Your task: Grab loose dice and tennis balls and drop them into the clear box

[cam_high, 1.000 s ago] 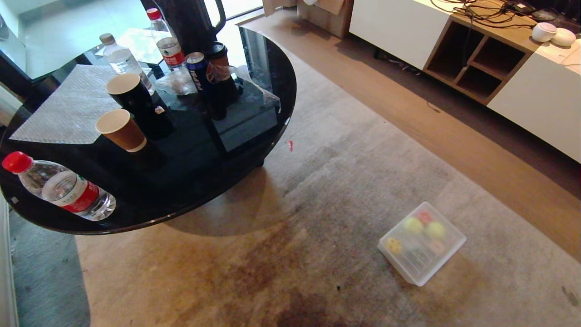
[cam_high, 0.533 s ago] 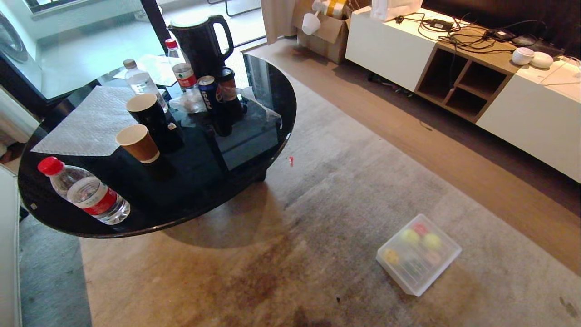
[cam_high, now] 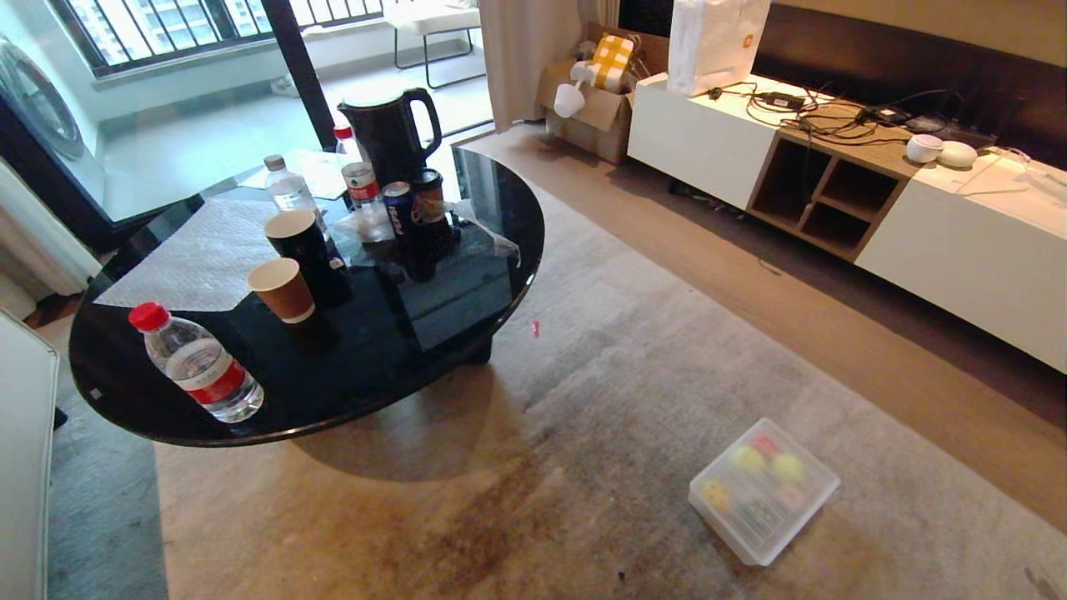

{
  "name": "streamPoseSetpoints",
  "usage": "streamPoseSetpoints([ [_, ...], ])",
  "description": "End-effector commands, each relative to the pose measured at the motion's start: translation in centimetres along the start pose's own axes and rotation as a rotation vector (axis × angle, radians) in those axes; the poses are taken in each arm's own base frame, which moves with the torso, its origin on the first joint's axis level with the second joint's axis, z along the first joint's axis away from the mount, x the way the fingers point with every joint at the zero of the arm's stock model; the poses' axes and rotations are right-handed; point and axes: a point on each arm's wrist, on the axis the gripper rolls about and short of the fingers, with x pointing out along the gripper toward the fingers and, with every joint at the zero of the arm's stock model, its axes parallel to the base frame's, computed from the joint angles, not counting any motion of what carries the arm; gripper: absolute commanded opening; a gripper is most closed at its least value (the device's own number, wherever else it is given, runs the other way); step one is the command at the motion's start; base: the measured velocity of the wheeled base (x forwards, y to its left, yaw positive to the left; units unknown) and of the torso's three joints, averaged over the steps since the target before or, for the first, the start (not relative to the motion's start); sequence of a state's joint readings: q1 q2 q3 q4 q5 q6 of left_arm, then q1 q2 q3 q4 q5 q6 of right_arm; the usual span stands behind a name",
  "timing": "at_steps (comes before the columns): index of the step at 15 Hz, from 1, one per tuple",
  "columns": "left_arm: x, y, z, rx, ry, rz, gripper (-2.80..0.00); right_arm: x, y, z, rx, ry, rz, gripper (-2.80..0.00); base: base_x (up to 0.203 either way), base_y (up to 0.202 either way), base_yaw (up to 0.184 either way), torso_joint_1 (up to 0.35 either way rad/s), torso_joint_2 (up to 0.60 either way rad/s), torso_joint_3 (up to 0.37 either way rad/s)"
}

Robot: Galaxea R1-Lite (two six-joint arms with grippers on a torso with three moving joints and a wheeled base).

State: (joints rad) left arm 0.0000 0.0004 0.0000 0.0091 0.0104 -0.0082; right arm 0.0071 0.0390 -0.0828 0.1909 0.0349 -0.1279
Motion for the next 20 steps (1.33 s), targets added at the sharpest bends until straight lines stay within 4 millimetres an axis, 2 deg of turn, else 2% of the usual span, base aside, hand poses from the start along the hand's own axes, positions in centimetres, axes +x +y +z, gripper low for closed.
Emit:
streamPoseSetpoints([
  [1,0.00,0.00,-0.02,-0.001,0.000,0.000,-2.80,0.02,0.00,0.00,-0.001,0.003,0.000,-2.80,0.000,0.000,0.000,0.002,0.00,0.205],
  [20,0.01,0.00,-0.04,-0.001,0.001,0.000,-2.80,0.02,0.00,0.00,-0.001,0.003,0.001,-2.80,0.000,0.000,0.000,0.003,0.00,0.198],
])
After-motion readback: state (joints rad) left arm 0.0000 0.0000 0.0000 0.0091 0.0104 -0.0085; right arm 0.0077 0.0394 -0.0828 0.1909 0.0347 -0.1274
